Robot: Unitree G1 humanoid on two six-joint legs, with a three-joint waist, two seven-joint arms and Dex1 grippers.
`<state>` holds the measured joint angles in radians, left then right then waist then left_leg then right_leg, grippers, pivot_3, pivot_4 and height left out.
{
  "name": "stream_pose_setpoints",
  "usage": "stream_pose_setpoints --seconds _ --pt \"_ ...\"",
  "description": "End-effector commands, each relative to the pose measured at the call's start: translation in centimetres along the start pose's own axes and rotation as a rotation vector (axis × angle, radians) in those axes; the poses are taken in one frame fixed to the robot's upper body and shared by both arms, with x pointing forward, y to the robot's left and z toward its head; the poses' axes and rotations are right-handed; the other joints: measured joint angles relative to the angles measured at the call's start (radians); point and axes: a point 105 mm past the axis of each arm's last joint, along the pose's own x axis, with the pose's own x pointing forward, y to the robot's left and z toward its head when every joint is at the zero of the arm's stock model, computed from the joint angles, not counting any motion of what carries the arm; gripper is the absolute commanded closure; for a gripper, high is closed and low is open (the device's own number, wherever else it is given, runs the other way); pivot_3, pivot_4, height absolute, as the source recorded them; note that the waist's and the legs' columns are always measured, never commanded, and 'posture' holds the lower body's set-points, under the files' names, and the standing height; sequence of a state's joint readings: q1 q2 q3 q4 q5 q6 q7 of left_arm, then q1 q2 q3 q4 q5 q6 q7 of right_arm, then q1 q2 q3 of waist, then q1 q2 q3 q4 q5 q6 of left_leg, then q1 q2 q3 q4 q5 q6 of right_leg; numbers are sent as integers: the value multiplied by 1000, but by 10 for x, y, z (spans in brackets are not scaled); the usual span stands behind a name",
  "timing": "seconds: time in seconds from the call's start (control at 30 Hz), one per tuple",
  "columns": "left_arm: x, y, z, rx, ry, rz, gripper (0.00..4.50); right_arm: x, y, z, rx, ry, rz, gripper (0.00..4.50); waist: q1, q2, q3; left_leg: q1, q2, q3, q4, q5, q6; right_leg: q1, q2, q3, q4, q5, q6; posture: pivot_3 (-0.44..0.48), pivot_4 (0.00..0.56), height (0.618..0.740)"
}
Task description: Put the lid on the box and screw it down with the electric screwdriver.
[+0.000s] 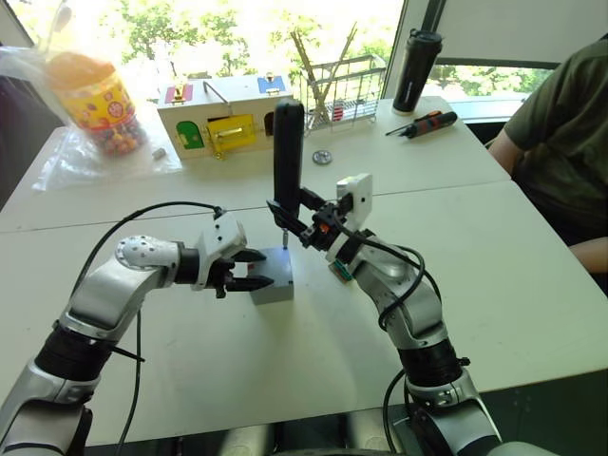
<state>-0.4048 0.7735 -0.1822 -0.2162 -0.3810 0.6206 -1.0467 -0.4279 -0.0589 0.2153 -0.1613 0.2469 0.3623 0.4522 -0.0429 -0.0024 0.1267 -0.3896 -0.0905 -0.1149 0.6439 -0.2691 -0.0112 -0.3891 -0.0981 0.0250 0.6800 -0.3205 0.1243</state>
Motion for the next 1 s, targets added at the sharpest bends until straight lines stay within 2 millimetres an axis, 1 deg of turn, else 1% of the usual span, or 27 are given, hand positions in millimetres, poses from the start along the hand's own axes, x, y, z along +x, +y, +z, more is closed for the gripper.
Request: stream_pose_setpoints --seconds 0.03,0.3,0.5,0.53,0.57,0.63,0.7,0.8,0.87,0.9,1.0 --pt "1 -3 -2 1 16 -12 1832 -9 3 -57 71 209 -7 2700 1 0 -1 0 0 0 0 0 0 0 0 0 0 0 0 0 150 740" --pt "3 -3 -3 -7 14 -13 1832 -8 7 -51 75 185 -1 2700 1 0 -3 0 0 0 0 0 0 0 0 0 -1 0 0 0 150 740" --pt "6 -4 -4 -9 13 -17 1832 -7 5 -38 69 137 -12 2700 1 0 -3 0 0 0 0 0 0 0 0 0 -2 0 0 0 150 740" --pt "7 -4 -4 -9 13 -19 1832 -6 3 -32 65 117 -15 2700 1 0 -3 0 0 0 0 0 0 1 0 1 -3 0 0 0 150 740" --pt "7 -4 -4 -8 13 -20 1832 -6 4 -23 57 93 -5 2700 2 1 -3 0 0 0 -1 0 0 1 0 1 -4 0 0 0 150 740" --pt "7 -3 -4 -9 13 -21 1832 -3 11 9 47 6 44 2700 2 1 -3 0 1 0 -1 0 0 2 1 1 -9 0 0 0 150 740" --pt "7 -3 -7 -10 23 -26 1832 1 18 49 45 -92 91 2700 1 1 -2 -2 1 0 -1 0 0 2 1 0 -11 0 0 0 150 740" --pt "7 -2 -8 -12 23 -31 1832 3 20 91 39 -178 111 2700 1 5 1 -4 1 0 -1 1 -2 0 1 1 -13 0 0 0 150 740" --pt "7 -2 -4 -23 -2 -28 1832 1 16 113 49 -218 111 2700 1 5 2 -6 1 0 -2 3 -5 -1 0 1 -13 0 0 0 150 740" --pt "6 -1 0 -30 -19 -28 1832 -1 11 124 43 -236 99 2700 3 5 2 -6 1 0 -3 3 -6 -2 0 0 -13 0 0 0 150 740" --pt "4 1 5 -5 -24 -15 1832 -7 -9 146 55 -256 48 2700 7 5 2 -7 1 -1 -2 3 -6 -1 0 0 -14 0 0 0 150 740"
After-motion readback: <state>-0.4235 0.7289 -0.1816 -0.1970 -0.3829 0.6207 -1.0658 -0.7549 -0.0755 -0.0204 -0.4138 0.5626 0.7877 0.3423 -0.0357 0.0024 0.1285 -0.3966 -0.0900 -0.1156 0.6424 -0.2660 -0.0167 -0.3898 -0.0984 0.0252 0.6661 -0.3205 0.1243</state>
